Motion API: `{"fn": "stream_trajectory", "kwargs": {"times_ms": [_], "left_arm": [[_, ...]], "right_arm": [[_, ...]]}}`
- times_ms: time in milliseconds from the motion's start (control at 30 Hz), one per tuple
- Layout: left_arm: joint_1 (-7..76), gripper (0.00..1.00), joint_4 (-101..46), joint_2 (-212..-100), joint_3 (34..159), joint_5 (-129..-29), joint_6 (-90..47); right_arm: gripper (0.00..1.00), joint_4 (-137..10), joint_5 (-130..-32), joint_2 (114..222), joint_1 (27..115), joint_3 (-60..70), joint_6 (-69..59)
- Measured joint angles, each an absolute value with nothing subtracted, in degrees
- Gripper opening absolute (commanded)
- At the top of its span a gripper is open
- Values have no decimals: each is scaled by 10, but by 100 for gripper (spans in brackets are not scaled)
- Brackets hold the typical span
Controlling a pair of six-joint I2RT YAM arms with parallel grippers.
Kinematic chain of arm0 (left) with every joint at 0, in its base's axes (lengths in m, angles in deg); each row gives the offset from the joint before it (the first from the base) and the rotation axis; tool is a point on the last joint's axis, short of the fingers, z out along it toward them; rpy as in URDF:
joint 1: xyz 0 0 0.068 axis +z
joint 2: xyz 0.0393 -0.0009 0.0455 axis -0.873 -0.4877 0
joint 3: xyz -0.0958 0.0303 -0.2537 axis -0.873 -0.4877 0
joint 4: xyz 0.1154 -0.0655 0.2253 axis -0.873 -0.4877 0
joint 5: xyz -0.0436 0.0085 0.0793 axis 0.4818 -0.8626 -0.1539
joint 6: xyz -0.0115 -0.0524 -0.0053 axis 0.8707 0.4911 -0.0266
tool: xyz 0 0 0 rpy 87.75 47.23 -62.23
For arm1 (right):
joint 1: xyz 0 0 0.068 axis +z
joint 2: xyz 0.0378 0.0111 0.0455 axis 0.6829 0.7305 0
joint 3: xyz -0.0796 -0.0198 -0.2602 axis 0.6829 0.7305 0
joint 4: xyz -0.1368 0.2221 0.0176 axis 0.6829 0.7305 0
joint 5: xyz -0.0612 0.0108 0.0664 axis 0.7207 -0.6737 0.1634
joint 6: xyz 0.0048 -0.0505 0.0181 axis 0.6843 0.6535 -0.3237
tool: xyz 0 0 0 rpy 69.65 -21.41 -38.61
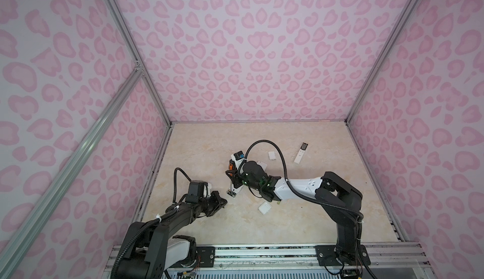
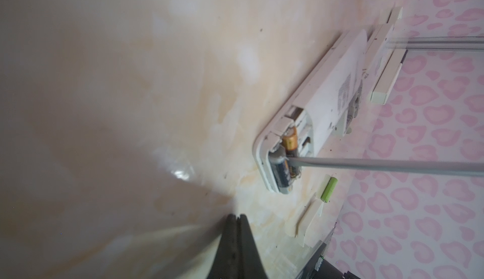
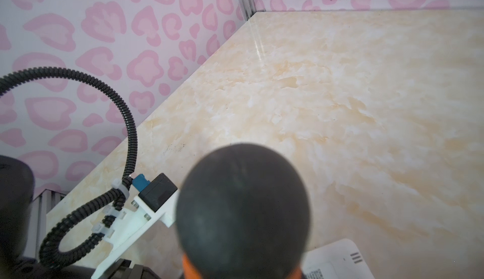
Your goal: Unload the batteries from the remote control
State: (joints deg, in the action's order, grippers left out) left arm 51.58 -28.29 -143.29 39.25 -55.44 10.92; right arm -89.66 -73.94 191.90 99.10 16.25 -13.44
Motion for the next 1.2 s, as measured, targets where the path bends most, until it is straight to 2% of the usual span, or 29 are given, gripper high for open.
{"fn": "stream_trajectory", "kwargs": {"times_ms": [533, 1200], "left_arm": [[513, 4, -286, -1476, 425, -550, 84], [513, 4, -341, -1462, 468, -568, 61]], "right_arm": [[0, -912, -765, 1921, 978, 177, -194], [0, -829, -724, 1899, 995, 123, -115]]}}
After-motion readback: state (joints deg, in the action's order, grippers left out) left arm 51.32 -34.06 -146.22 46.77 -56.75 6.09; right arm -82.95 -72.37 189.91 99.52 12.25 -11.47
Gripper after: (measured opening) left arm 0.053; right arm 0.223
